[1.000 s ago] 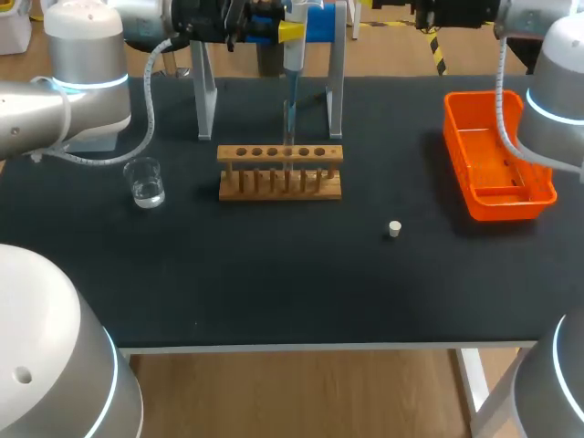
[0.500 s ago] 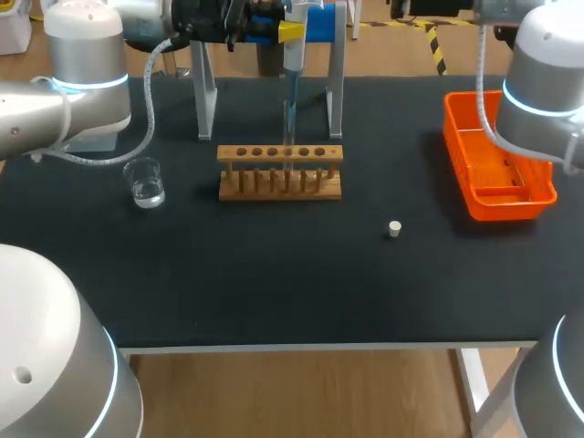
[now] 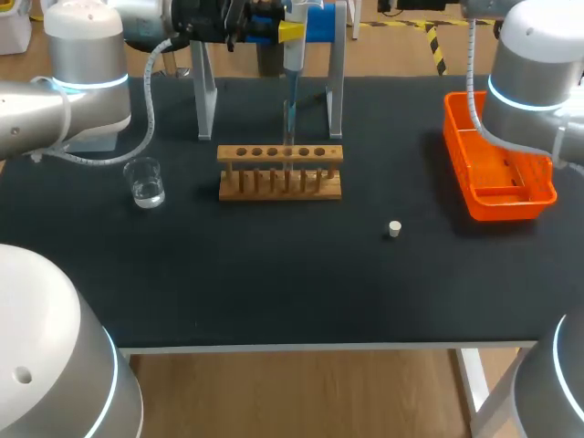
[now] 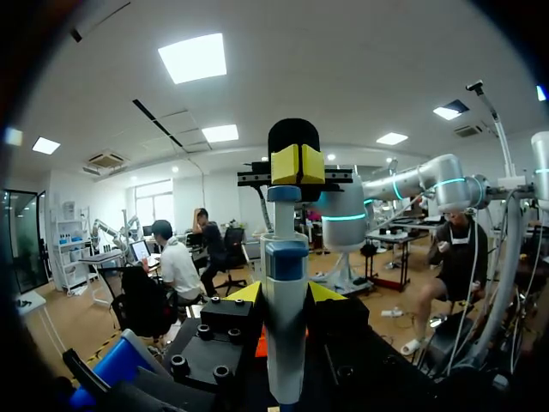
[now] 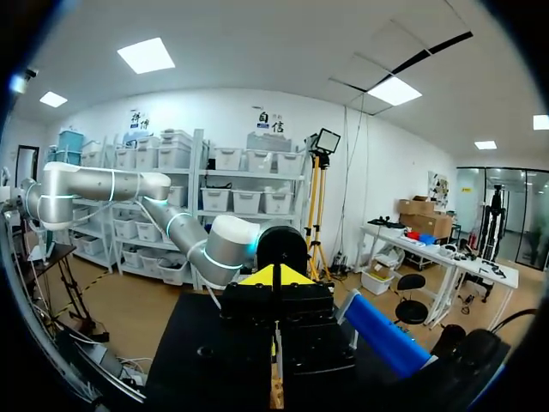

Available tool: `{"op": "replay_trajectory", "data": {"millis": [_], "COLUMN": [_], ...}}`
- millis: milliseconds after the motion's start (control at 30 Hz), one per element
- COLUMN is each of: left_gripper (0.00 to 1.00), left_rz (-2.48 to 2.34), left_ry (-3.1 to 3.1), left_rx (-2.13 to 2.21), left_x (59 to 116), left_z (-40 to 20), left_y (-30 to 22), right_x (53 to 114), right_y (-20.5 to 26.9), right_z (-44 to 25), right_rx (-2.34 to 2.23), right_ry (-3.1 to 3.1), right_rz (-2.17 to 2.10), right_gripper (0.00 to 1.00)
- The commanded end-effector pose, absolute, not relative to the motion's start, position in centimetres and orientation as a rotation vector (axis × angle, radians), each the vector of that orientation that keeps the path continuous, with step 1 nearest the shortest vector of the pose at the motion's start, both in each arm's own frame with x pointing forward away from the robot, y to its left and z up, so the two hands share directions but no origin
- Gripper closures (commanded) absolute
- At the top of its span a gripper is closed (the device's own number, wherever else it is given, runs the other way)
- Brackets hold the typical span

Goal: Invert the test tube, pick up the pipette, mount the tip to pipette, aspirate from beaker and dispense into the tube, eject the tip, return the pipette, and cap with the stopper.

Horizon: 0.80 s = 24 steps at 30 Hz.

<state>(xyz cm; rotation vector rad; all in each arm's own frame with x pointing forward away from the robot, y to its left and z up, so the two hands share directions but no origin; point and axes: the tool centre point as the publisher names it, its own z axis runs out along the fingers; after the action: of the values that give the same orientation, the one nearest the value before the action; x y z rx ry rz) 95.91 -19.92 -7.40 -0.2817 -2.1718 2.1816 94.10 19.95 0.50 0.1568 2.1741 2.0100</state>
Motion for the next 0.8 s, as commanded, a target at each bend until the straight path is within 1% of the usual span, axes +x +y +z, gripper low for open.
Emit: {"op": "replay_trajectory", "data": {"millis": [33,800], "left_gripper": [1.00,1.00], "left_rz": [2.180,2.180], "left_ry": [-2.168,-2.168], "left_rx": [-0.287,-0.287], "left_x": [96.0,96.0], "left_z": [-7.4,-7.4], "left_y": [-19.9,-19.9], "right_x": [94.8,95.8], "right_y": [20.6,22.6], "right_z": [0.6,0.0], "right_rx": [0.152,0.140], "right_ry": [2.181,2.206], "right_rz": [2.011,2.005], "right_gripper": [1.00,1.00]}}
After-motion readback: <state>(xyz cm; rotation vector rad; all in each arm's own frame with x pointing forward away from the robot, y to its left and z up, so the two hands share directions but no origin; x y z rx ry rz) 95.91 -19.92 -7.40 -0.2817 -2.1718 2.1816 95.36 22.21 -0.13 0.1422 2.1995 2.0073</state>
